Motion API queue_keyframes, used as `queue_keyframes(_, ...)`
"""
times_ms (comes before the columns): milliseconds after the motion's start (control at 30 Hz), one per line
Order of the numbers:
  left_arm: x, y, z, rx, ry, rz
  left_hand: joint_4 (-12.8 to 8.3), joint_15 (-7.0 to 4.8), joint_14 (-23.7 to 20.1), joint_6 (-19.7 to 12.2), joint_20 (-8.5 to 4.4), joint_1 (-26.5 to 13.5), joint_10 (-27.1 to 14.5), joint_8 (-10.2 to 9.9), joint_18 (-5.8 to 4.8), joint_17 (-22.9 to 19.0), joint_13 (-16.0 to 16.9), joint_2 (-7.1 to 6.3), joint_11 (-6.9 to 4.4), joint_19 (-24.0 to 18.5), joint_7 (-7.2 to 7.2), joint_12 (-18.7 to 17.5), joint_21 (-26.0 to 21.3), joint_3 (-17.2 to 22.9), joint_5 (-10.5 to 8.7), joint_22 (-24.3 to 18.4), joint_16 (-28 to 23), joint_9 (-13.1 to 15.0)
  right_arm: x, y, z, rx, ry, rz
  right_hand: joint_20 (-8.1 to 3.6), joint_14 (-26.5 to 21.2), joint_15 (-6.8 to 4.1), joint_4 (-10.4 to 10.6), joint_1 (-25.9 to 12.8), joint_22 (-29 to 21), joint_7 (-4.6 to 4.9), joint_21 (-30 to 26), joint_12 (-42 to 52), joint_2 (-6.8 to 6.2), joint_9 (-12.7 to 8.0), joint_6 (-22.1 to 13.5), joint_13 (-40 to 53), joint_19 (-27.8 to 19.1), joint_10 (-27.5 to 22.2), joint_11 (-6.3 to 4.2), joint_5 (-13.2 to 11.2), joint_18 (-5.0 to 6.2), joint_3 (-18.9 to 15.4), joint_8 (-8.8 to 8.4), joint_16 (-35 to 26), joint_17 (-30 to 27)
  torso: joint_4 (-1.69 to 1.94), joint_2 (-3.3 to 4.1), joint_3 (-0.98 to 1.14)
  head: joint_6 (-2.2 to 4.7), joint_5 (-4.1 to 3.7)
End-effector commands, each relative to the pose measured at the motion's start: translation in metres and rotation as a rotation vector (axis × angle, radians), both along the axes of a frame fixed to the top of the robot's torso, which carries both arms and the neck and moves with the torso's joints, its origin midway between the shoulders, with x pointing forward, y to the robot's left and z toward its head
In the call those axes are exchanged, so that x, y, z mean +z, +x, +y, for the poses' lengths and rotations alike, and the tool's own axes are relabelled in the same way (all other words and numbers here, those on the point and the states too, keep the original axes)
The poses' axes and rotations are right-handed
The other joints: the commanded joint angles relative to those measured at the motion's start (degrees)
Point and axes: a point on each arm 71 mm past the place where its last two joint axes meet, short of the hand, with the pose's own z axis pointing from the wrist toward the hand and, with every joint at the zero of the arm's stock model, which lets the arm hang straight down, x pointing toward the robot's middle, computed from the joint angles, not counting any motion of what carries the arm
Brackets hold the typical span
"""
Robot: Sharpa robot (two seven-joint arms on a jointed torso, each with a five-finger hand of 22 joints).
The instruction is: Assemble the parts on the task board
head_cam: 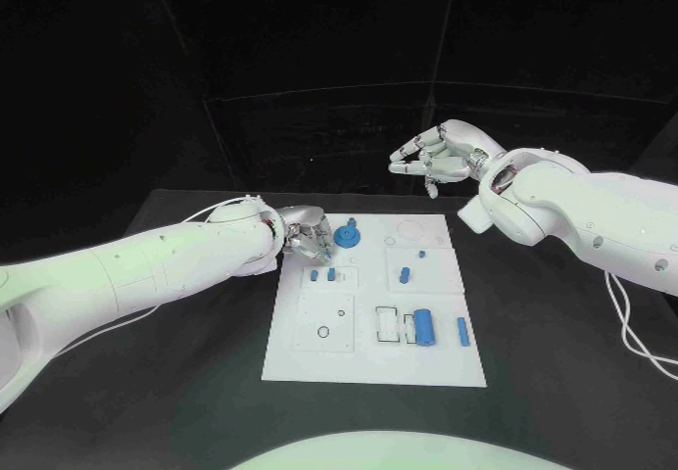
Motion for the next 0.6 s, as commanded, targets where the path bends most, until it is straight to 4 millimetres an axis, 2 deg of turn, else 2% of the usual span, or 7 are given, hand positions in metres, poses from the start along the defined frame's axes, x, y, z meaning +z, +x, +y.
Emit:
queue_keyframes(33,-0.0017,-0.0001,0.0002,0.009,0.019,0.011,0.12,0.27,1.99,-0.96,0.46,-0.11,-0.58,-0.7,-0.54,-0.03,-0.09,-0.68,0.06,0.0,0.16,-0.48,-0.36,-0.5,0.1,-0.1,-0.32,-0.33,0.0017,0.0003,0.0004,0.001,0.003,-0.008,-0.13,2.49,-0.29,0.29,-0.12,-0.02,-0.26,-0.25,-0.22,0.53,-0.03,-0.02,0.06,-0.02,-0.16,-0.16,0.4,0.63,0.0,0.25,-0.2,0.04,-0.02,-0.01,0.0,0.05,0.02)
queue_keyframes(600,-0.0004,0.0011,0.0064,0.041,0.0,-0.002,0.49,0.79,1.74,-3.49,0.97,-0.48,-2.31,-2.81,-0.56,-1.1,-0.21,-1.92,0.66,0.07,0.74,-1.36,-0.44,-2.42,0.1,0.02,-0.8,-1.31,0.0009,0.0014,-0.0028,-0.008,-0.005,-0.003,-0.14,2.42,-0.3,0.32,-0.04,-0.41,-0.27,-0.45,-0.36,0.63,-0.03,0.01,-0.18,-0.17,-0.3,-0.17,0.42,0.69,-0.01,0.27,-0.42,-0.33,0.0,-0.01,-0.01,0.26,0.01)
